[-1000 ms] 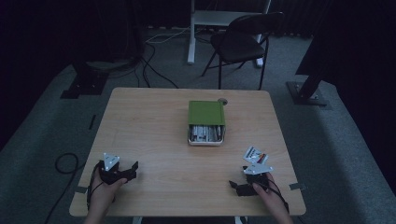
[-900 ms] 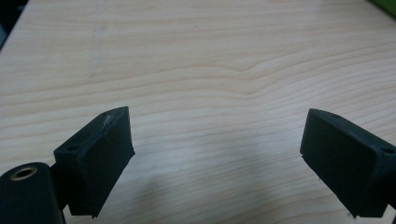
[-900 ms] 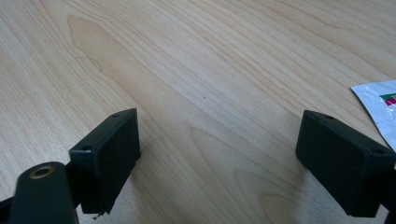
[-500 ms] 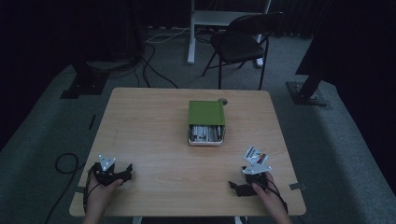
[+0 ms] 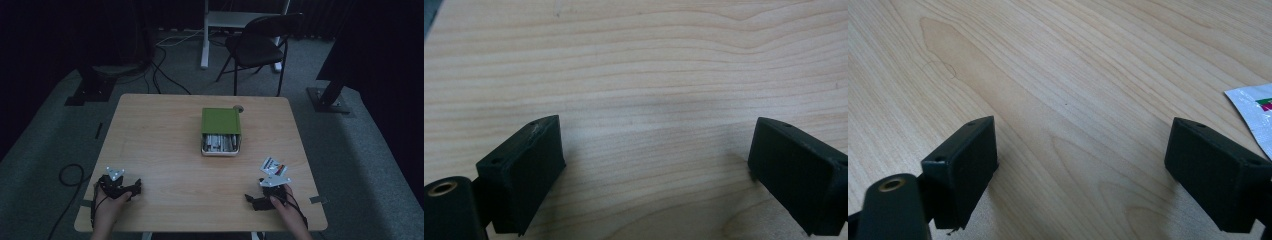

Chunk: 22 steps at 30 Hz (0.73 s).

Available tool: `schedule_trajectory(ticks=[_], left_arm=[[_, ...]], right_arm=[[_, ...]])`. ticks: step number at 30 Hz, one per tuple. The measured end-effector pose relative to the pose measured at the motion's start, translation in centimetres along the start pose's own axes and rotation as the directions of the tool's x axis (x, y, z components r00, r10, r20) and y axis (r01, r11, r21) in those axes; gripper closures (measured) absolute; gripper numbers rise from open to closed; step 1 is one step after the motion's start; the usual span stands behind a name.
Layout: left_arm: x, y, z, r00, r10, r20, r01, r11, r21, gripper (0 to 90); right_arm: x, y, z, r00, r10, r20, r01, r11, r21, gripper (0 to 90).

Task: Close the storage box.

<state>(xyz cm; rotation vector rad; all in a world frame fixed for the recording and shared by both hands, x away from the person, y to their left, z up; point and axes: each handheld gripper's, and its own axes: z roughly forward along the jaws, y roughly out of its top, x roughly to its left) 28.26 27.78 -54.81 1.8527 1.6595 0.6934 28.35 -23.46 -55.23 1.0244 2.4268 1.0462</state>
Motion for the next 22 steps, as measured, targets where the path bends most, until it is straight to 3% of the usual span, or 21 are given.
schedule_trajectory(ticks=[5,8,22], left_arm=[[-0.05,0.06,0.09,0.9999,-0.009,-0.006,0.009,1.0000,0.002,7.9],[-0.23,0.14,0.21,0.9994,-0.026,-0.024,0.027,0.9995,0.014,3.3],[-0.23,0.16,0.23,0.9993,-0.028,-0.024,0.028,0.9995,0.015,3.1]], right_arm=[[0.00,0.00,0.00,1.0000,0.000,0.000,0.000,1.000,0.000,13.0],[0.00,0.00,0.00,1.0000,0.000,0.000,0.000,1.000,0.000,13.0],[-0.01,0.01,0.00,1.0000,0.001,0.000,-0.001,1.000,0.000,13.0]])
